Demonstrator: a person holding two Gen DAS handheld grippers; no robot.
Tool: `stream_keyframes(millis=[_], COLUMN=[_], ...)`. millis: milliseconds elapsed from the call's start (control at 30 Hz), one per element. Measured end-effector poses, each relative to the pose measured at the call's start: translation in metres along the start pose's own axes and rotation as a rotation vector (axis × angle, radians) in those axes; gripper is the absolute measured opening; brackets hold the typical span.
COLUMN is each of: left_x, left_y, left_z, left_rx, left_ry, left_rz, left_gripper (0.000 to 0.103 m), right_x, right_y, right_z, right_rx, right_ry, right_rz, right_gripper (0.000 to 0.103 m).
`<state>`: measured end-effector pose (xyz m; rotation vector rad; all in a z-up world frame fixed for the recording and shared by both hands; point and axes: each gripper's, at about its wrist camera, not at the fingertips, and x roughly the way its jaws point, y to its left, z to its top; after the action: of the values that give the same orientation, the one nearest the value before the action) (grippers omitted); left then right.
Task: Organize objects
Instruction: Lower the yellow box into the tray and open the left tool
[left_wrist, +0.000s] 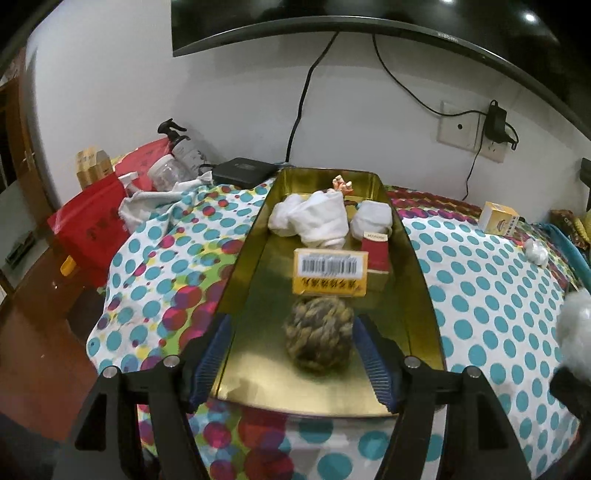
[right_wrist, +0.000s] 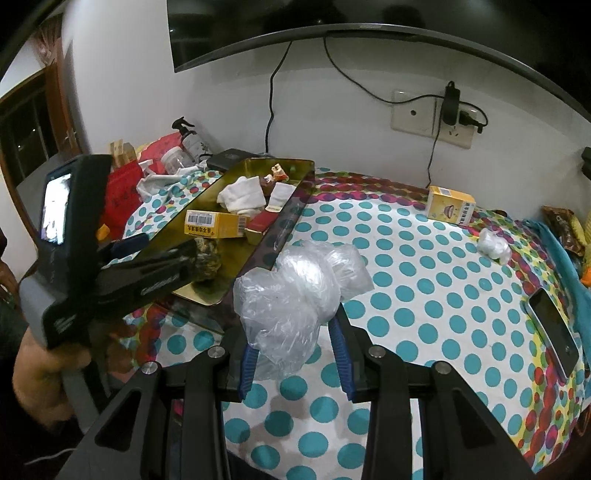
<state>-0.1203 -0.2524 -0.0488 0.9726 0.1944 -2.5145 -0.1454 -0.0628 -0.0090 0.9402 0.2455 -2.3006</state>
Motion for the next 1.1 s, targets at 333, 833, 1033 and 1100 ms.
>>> stream_keyframes(millis=[333,833,1033,1100], left_x=[-0.014,-0.025,-0.020,-0.019], left_y=[0.027,0.051,0.058,0.062], left_z=[-0.017,-0.026,-0.027,-0.026], left_rx=[-0.039,-0.103,-0.126,-0.140], left_ry=[-0.017,-0.034,-0.023,-0.022], left_rz=[0.008,0.002,0.003,0.006], left_gripper=[0.070,0.070,0.070,0.070], right_x=[0.025,0.069,0.086,0.091], right_y=[0.027,0.072,0.086,0.088], right_z=[0.020,0.036,0.040,0.043], right_rx=[-0.042,-0.107,-0.127,-0.123], right_ry=[0.010,0.064,0.080,0.081], right_rz=[0.010,0.032,0.032,0.036], right_gripper=[0.035,0.035,0.036,0.036])
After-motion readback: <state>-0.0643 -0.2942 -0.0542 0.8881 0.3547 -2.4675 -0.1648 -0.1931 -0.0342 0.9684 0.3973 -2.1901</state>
